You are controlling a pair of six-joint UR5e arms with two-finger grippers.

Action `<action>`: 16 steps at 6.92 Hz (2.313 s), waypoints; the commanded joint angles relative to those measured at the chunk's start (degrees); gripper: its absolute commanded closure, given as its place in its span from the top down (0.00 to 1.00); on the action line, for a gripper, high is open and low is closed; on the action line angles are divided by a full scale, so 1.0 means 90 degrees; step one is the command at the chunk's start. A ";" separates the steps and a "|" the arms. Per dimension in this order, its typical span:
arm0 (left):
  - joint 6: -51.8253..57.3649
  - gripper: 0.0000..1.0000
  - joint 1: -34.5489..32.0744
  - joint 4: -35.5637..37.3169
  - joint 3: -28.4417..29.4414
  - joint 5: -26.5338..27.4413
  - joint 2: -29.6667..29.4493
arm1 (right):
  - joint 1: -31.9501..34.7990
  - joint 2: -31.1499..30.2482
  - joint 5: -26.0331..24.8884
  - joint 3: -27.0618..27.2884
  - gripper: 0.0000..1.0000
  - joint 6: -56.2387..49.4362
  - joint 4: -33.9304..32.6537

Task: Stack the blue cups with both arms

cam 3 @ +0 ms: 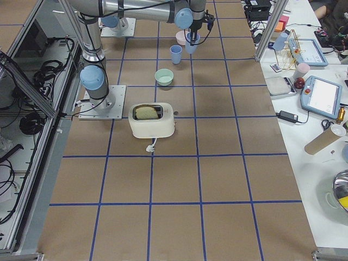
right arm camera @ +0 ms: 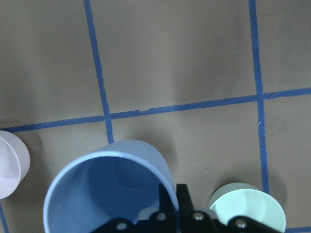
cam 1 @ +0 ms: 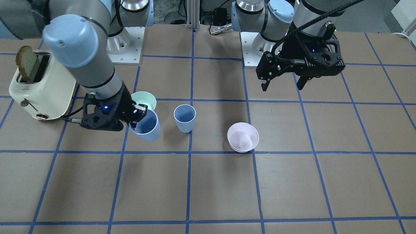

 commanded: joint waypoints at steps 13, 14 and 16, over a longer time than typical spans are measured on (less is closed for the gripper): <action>0.0043 1.00 0.0015 0.0164 -0.0073 0.0007 0.0025 | 0.0627 -0.0446 -0.0027 0.1499 0.13 0.0606 -0.1190; 0.0053 1.00 0.0015 0.0164 -0.0073 0.0007 0.0025 | 0.0627 -0.0398 -0.0007 0.1625 0.33 0.0732 -0.1500; 0.0053 1.00 0.0006 0.0164 -0.0073 0.0026 0.0025 | 0.0627 -0.0397 -0.0007 0.1918 0.66 0.1094 -0.2047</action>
